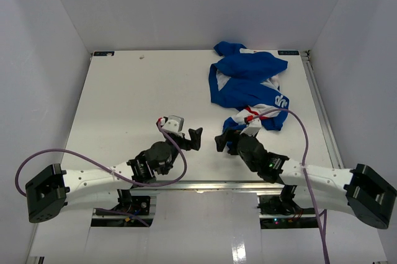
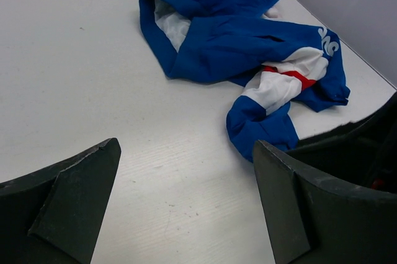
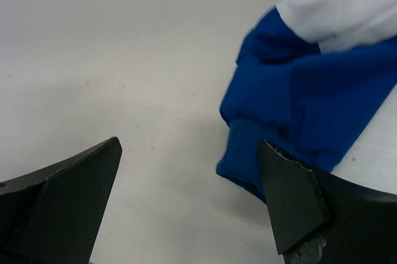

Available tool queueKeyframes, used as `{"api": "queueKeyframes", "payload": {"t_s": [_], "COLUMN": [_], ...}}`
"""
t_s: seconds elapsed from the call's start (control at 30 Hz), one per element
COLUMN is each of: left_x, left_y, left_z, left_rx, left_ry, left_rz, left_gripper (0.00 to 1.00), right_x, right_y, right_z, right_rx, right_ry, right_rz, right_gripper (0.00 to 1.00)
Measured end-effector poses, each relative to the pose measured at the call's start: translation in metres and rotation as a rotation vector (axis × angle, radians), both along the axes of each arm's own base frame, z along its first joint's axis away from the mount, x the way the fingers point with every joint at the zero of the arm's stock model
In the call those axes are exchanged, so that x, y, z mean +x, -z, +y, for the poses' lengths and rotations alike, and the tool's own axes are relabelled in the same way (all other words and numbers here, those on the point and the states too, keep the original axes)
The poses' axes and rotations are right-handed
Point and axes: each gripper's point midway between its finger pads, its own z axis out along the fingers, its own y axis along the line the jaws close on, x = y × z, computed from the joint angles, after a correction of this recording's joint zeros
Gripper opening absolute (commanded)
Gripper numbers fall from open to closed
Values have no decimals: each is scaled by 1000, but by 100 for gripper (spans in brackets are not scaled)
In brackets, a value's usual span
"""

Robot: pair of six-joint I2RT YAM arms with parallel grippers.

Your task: Zip up the jacket

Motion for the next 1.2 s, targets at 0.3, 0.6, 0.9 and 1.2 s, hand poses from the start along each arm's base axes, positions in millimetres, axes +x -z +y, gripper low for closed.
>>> {"api": "queueKeyframes", "payload": {"t_s": [0.3,0.6,0.9,1.2], "left_x": [4,4,3,2], "left_y": [-5,3,3,4], "left_z": [10,6,-2,-4], "left_rx": [-14,3,0,1], "left_ry": [-56,-46,-13,0], "left_rz": [-19,-6,-10,-9], "left_gripper": [98,97,97,97], "right_x": [31,49,106,234], "right_y": [54,44,-58,-94], "right_z": [-54,-160,-103,-34], "right_rx": [31,56,62,-71], "right_ry": [271,634,410,319], "right_rz": [146,66,-74,-98], "right_gripper": [93,90,91,96]}}
